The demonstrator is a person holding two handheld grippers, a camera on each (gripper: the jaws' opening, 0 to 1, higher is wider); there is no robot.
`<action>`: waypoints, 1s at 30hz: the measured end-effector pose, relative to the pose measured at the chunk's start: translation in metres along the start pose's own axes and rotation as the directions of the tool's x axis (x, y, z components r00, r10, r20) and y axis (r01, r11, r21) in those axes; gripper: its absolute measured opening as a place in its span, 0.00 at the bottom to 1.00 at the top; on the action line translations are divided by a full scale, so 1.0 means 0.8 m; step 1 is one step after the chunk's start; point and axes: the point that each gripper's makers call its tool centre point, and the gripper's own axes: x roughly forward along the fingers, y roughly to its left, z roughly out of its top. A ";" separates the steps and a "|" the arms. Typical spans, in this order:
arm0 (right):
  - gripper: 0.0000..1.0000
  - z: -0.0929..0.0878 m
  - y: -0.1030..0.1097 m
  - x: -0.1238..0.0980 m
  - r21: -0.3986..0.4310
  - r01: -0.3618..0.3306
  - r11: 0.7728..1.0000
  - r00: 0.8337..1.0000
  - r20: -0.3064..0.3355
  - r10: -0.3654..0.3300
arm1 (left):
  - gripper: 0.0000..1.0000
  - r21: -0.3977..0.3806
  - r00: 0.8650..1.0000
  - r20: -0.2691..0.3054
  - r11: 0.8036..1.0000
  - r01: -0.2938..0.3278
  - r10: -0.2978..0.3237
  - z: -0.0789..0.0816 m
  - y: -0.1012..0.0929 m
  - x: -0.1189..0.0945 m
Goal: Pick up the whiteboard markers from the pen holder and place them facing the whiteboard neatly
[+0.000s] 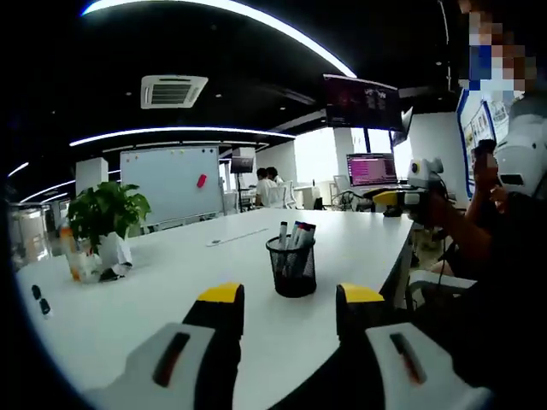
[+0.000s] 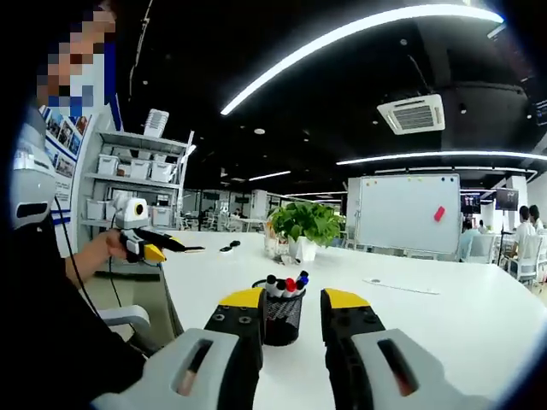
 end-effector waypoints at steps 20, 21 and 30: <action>0.24 -0.003 -0.008 0.044 0.053 -0.104 0.993 0.992 -0.073 0.107 | 0.45 -0.020 1.000 -0.018 1.000 -0.001 0.000 -0.011 0.013 0.004; 0.24 -0.002 -0.005 0.050 0.042 -0.102 0.994 0.991 -0.078 0.105 | 0.45 -0.021 1.000 -0.024 1.000 -0.005 0.005 -0.012 0.016 0.006; 0.24 0.003 0.007 0.079 -0.029 -0.160 0.987 0.980 -0.122 0.156 | 0.44 -0.022 0.998 -0.056 0.999 -0.027 0.026 -0.029 0.037 0.020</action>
